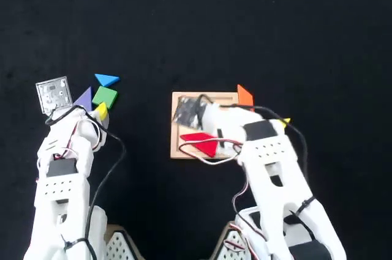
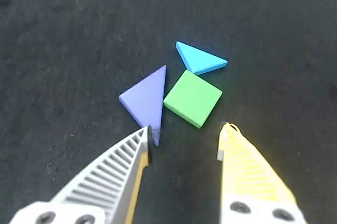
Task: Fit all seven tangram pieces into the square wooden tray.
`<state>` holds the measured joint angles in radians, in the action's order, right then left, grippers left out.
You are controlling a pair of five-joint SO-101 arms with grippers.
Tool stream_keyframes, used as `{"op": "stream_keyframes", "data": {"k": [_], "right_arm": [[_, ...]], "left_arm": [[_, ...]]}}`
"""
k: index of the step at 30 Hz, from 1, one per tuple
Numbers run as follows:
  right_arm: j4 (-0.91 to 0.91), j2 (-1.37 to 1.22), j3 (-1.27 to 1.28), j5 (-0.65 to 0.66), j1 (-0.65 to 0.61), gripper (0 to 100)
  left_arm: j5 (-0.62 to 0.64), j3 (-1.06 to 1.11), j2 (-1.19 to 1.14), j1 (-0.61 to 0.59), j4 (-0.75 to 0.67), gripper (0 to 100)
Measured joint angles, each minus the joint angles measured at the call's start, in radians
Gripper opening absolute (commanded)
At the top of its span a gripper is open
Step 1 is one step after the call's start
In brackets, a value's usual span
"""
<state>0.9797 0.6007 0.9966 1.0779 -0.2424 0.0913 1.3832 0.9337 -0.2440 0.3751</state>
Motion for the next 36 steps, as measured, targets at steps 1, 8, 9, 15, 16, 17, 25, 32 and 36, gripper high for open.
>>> {"op": "stream_keyframes", "data": {"k": [1,8,9,15,16,17,25,32,36], "right_arm": [[0.021,0.000,0.003,0.011,-0.026,27.1],[0.064,0.000,0.029,0.025,-0.127,27.3],[0.064,0.000,0.040,0.029,-0.138,27.3],[0.063,0.000,0.075,0.068,-0.152,27.3],[0.055,0.000,0.081,0.068,-0.152,27.3],[0.038,0.000,0.087,0.069,-0.152,27.3],[-0.057,0.000,0.143,0.072,-0.152,32.5],[-0.064,0.000,0.144,0.104,-0.150,32.4],[-0.109,-0.087,0.146,0.114,-0.150,32.2]], "left_arm": [[0.000,0.000,-0.009,0.000,-0.002,22],[0.000,0.000,-0.029,-0.021,-0.005,22],[0.000,0.000,-0.029,-0.021,-0.005,22],[0.000,0.000,-0.029,-0.021,-0.005,22],[0.000,0.000,-0.029,-0.021,-0.005,22],[0.000,0.000,-0.031,-0.021,-0.005,22],[0.000,0.000,-0.031,-0.021,-0.005,22],[0.000,0.000,-0.031,-0.021,-0.005,22],[0.000,0.000,-0.031,-0.021,-0.005,22]]}}
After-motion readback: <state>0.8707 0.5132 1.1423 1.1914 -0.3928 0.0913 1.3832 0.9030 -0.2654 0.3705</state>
